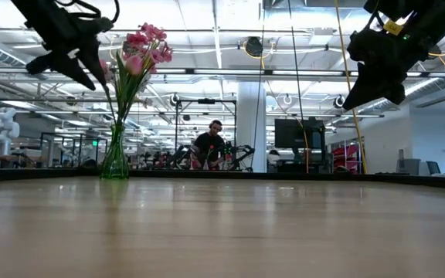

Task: Sort flowers into vase by color
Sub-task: Put the orange flowers into the transparent vase

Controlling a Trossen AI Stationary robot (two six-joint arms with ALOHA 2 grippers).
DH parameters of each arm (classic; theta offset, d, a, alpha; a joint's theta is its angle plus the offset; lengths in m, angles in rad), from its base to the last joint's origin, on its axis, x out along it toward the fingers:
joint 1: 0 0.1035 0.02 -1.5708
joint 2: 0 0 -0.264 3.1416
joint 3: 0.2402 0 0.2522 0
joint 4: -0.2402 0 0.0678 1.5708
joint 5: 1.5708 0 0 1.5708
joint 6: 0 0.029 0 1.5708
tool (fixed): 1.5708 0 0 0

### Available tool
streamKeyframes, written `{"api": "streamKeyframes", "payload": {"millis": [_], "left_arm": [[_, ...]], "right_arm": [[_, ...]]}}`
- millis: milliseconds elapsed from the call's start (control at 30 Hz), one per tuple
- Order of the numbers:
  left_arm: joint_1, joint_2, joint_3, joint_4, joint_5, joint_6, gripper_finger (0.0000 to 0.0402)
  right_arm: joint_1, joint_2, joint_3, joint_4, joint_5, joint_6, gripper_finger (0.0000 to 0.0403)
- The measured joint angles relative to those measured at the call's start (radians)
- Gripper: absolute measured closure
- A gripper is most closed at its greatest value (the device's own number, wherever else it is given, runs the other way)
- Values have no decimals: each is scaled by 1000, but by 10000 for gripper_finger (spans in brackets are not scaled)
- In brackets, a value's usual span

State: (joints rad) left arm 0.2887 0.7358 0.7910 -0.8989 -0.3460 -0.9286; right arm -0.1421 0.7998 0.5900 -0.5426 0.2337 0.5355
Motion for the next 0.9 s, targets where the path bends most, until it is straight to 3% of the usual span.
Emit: {"api": "streamKeyframes", "payload": {"millis": [100,500,900], "left_arm": [[-67,27,0,-38,77,-177,270],[-501,308,0,-2,169,-670,318],[-899,520,0,325,388,-1099,352]], "right_arm": [[0,0,0,0,-1,2,403],[0,0,0,-20,-54,-5,403],[0,0,0,-45,-56,-28,403]]}}
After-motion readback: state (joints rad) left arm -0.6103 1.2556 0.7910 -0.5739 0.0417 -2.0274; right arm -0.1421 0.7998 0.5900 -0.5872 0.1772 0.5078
